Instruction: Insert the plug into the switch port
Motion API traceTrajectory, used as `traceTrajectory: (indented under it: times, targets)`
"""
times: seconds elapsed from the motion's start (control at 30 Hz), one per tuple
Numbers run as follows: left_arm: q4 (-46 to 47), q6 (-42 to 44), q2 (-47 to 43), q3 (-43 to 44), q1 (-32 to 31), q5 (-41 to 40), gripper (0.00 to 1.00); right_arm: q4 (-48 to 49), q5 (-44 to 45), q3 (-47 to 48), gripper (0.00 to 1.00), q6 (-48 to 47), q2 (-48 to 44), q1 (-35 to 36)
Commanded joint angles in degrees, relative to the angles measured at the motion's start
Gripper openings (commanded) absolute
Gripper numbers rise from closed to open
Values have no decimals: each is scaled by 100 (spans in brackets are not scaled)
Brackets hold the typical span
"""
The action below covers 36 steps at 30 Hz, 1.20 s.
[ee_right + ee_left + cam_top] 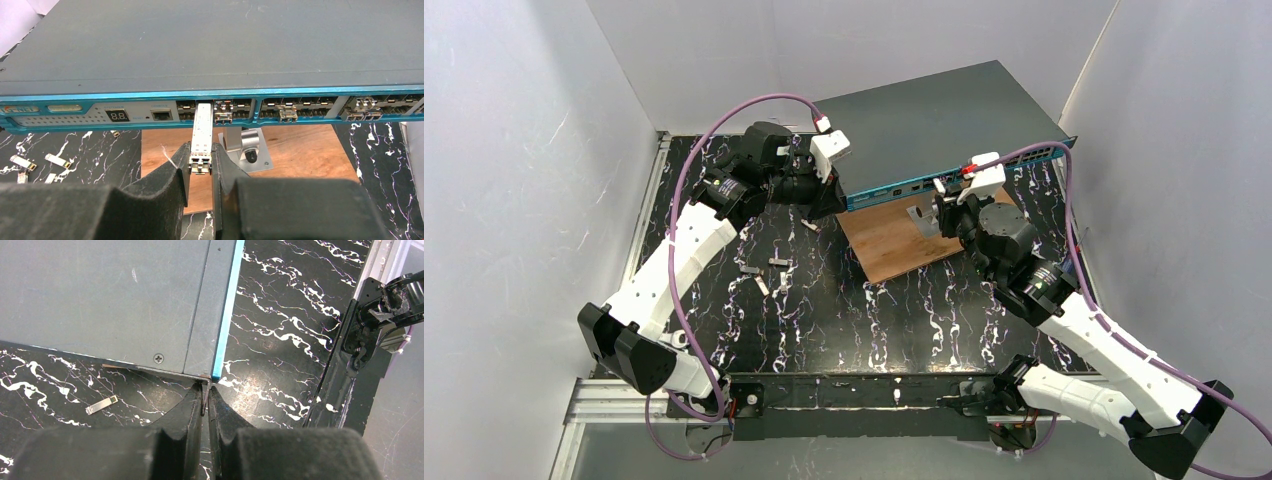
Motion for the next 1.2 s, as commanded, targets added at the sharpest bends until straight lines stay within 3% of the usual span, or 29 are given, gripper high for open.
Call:
traceTrajectory:
  times: [0.0,1.17]
  targets:
    - [-367,-18,-182,-7,-104,434,0,353,85,270,1,-53,-114,5]
    - [-371,-12,-211,2,-104,400,0,131,168,195,1,62,-152,5]
